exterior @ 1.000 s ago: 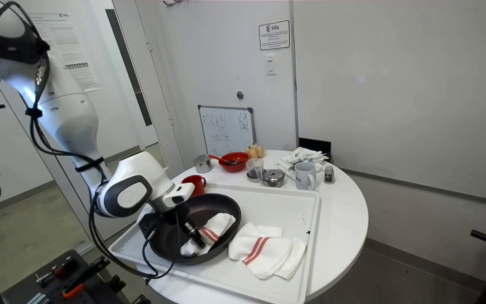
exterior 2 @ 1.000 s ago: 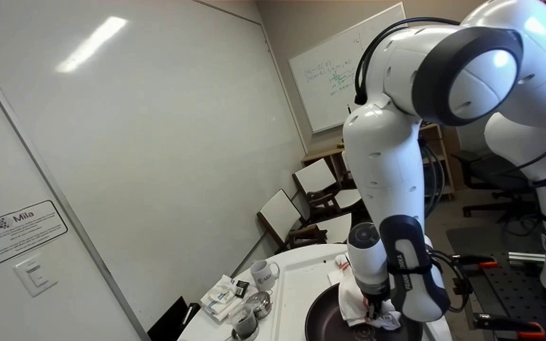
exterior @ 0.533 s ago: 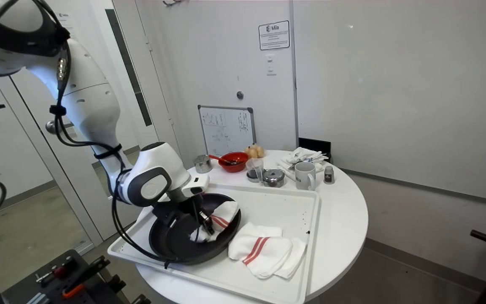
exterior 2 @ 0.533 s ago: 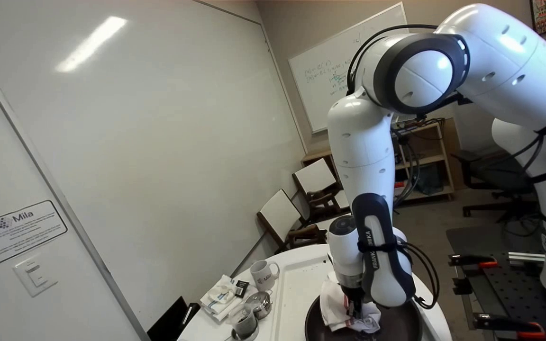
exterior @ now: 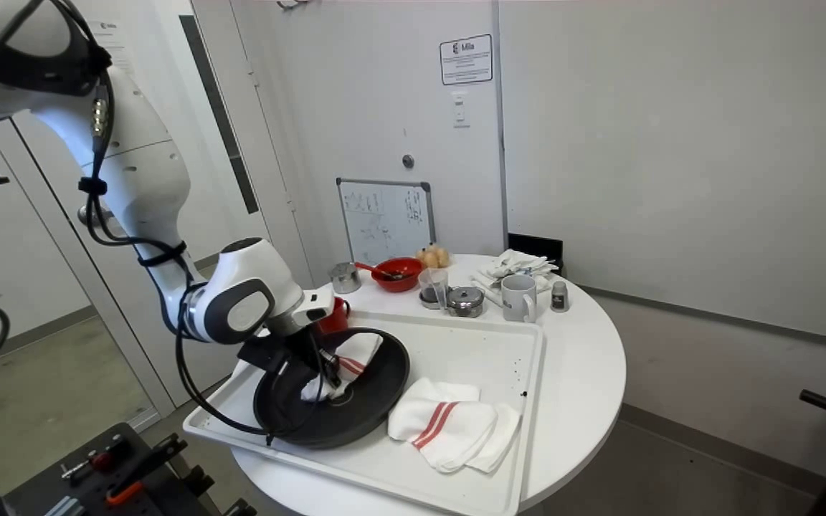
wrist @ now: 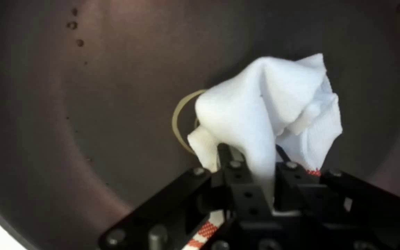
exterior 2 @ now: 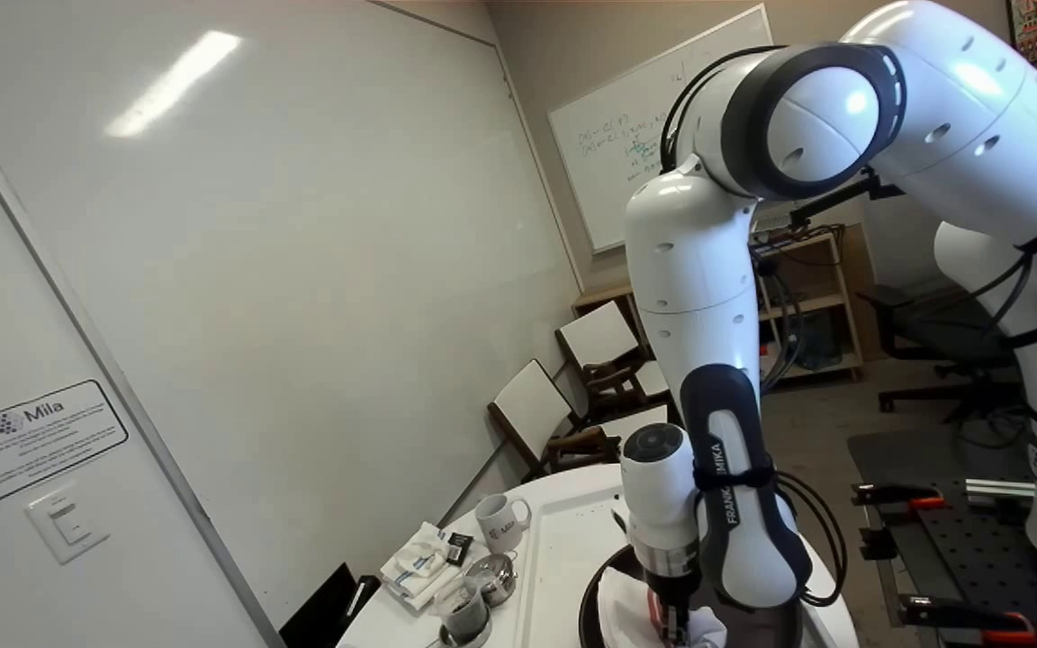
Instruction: Use the towel to wipe the pan
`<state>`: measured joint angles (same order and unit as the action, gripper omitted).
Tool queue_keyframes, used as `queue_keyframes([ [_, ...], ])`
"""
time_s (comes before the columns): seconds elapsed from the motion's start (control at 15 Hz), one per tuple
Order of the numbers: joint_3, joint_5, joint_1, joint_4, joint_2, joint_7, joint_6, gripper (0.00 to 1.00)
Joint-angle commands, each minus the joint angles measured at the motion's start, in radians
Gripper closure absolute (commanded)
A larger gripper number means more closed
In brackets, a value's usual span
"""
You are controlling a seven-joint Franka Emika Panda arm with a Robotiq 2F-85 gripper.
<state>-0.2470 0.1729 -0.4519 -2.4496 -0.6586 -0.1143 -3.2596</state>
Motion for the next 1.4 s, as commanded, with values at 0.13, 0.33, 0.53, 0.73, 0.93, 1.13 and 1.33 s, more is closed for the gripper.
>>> queue_keyframes([
  [0.13, 0.003, -0.006, -0.085, -0.134, 0.051, 0.003, -0.033, 0.90],
  [0.33, -0.026, 0.019, -0.126, -0.206, 0.091, 0.000, -0.047, 0.90],
  [0.53, -0.014, 0.013, -0.083, -0.254, 0.140, 0.010, -0.038, 0.90],
  [0.73, 0.003, 0.004, -0.030, -0.267, 0.169, 0.014, -0.007, 0.90],
  [0.93, 0.009, 0.001, 0.012, -0.276, 0.196, 0.014, -0.014, 0.90],
  [1.13, 0.000, 0.002, 0.049, -0.284, 0.243, 0.019, -0.030, 0.90],
  [1.33, -0.032, 0.006, 0.059, -0.278, 0.297, 0.024, -0.008, 0.90],
])
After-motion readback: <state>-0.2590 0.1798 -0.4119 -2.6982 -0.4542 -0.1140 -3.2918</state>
